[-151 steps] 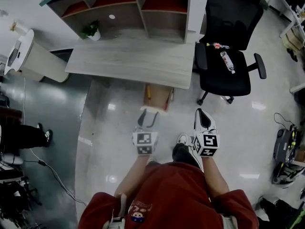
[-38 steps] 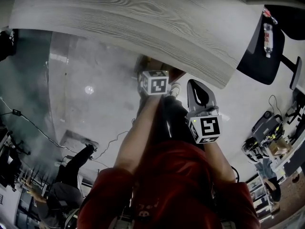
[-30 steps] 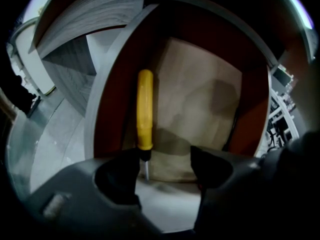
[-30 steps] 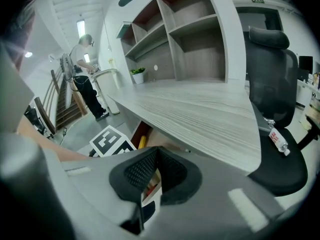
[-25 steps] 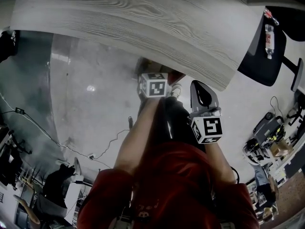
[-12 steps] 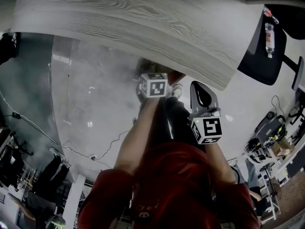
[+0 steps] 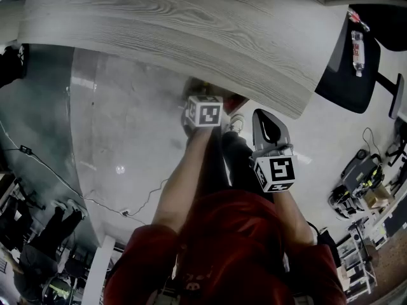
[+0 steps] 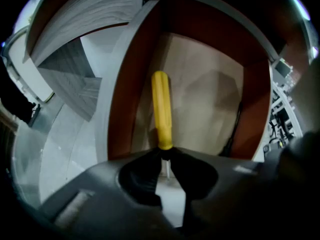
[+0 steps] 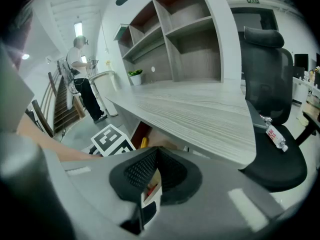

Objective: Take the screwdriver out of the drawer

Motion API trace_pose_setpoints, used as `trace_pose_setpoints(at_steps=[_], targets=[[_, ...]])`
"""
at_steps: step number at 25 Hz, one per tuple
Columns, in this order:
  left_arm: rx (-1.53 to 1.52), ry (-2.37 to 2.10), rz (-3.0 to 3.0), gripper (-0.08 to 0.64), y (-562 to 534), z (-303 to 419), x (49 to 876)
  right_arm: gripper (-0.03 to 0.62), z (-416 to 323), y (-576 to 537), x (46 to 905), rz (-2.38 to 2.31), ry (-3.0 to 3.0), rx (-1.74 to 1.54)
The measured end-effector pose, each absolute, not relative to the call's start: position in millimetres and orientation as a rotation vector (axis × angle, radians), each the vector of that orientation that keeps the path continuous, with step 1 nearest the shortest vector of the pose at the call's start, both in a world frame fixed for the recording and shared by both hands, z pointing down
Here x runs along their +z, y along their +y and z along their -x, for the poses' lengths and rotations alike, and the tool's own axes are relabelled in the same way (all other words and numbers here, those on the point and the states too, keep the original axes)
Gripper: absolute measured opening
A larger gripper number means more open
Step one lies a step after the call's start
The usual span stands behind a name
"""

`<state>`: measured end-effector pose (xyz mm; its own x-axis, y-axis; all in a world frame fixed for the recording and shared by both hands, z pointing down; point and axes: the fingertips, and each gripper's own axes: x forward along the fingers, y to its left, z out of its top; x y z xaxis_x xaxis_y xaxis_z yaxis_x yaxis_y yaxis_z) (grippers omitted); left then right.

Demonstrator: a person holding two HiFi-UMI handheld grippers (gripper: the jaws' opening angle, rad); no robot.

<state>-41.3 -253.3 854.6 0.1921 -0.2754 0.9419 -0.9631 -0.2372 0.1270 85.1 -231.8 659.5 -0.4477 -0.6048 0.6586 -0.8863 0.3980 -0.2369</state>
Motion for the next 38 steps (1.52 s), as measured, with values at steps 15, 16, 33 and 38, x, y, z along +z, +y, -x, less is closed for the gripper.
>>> trace_pose_setpoints(at_steps=[15, 16, 33, 38], targets=[[1.059, -1.138, -1.711, 0.052, -234, 34, 819, 0.002, -85, -221, 631, -1.276, -2.239, 0.752], [1.044, -1.14, -1.711, 0.052, -231, 32, 815, 0.0, -87, -219, 628, -1.277, -2.244, 0.749], [0.886, -1.253, -1.76, 0.052, -162, 33, 692, 0.0, -100, -174, 575, -1.325, -2.333, 0.798], [0.826, -1.327, -1.824, 0.052, -136, 28, 642, 0.001, -109, -157, 556, -1.322, -2.356, 0.744]])
